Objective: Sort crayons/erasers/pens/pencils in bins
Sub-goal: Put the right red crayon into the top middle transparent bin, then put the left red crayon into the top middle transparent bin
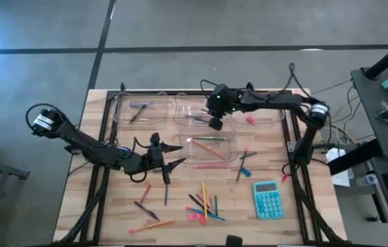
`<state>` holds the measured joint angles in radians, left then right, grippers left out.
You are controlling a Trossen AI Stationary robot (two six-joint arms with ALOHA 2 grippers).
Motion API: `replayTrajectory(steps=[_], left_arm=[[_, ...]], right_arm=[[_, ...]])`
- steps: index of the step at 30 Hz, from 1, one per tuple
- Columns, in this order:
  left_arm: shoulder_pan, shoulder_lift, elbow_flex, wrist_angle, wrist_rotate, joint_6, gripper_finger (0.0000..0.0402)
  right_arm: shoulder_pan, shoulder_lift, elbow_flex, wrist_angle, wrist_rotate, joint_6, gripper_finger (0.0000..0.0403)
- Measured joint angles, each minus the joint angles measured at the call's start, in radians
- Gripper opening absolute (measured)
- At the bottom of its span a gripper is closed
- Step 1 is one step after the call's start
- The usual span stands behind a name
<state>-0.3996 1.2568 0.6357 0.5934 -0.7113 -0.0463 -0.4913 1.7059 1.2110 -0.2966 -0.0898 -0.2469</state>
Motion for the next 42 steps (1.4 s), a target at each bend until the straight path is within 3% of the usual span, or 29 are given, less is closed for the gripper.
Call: replayTrajectory(steps=[6, 13, 19, 24, 29, 33, 36, 42], left_arm=[[0.0, 0.0, -0.001, 0.0, 0.001, 0.0, 0.0192], [0.0, 0.0, -0.001, 0.0, 0.002, 0.0, 0.0192], [0.0, 0.0, -0.001, 0.0, 0.009, -0.029, 0.0192], [0.0, 0.0, -0.001, -0.033, 0.082, -0.105, 0.0192], [-0.001, -0.002, 0.012, -0.286, 0.121, -0.247, 0.0192], [0.0, -0.018, 0.086, -0.613, 0.177, -0.439, 0.0192], [0.0, -0.016, 0.144, -0.843, 0.235, -0.498, 0.0192], [-0.001, -0.016, 0.172, -0.909, 0.309, -0.578, 0.0192]], right_arm=[[-0.017, 0.092, 0.086, -0.073, 0.001, 0.012, 0.003], [-0.02, 0.098, 0.133, -0.154, 0.003, 0.045, 0.0078], [-0.011, 0.011, 0.121, -0.254, 0.003, 0.093, 0.0111], [0.05, -0.146, 0.041, -0.298, -0.009, 0.152, 0.0113], [0.228, -0.399, -0.087, -0.245, -0.008, 0.21, 0.0103], [0.426, -0.605, -0.257, -0.084, 0.054, 0.28, 0.0098], [0.583, -0.737, -0.397, 0.042, 0.132, 0.351, 0.0097], [0.848, -0.89, -0.66, 0.342, 0.32, 0.368, 0.01]])
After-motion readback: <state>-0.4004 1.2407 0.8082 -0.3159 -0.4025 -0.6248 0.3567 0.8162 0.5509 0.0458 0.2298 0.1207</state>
